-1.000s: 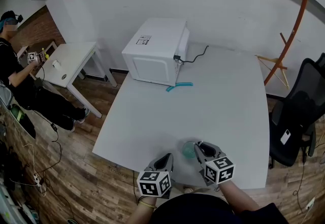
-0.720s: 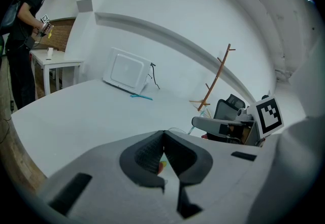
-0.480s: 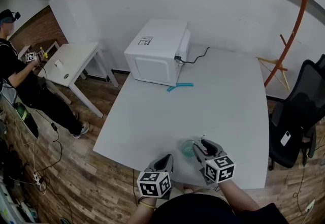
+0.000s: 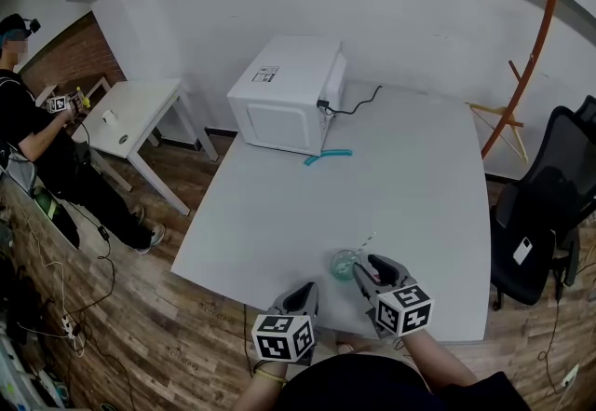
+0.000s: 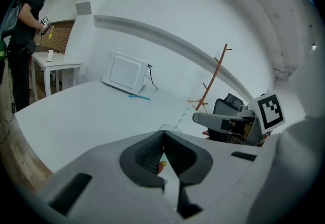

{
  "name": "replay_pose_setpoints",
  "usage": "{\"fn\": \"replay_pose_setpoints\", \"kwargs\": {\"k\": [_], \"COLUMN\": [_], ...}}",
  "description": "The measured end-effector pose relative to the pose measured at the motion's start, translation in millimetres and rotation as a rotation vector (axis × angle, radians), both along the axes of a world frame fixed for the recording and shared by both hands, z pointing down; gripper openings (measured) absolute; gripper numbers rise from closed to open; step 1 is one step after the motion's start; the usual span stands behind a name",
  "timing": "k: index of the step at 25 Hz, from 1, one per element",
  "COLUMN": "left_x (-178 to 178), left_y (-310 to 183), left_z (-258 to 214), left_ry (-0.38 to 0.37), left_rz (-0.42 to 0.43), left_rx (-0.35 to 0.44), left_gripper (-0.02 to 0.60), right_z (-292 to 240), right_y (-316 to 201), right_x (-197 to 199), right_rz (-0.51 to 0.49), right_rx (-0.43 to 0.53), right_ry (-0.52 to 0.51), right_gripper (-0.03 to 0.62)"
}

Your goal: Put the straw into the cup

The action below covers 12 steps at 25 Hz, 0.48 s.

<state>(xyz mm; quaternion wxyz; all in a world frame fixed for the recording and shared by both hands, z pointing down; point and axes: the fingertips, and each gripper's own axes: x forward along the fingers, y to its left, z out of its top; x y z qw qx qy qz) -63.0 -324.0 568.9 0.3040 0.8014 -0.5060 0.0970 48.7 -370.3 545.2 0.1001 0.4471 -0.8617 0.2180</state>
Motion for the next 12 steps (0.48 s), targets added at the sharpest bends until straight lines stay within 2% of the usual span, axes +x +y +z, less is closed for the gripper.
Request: {"fn": "replay_pose_setpoints", "kwargs": {"k": [12], "left_x": [4.9], "left_y": [25.5], "left_z": [-10.7], "left_ry": [0.003], "left_rz": [-0.009], "left_rx": [0.026], "left_gripper": [0.018], "right_z": [-23.0], "right_y": [29.4], "right_x": [-1.6], "right_rz": [-0.023], "right_rx": [0.043], "right_ry": [-0.031], "right_gripper": [0.152]}}
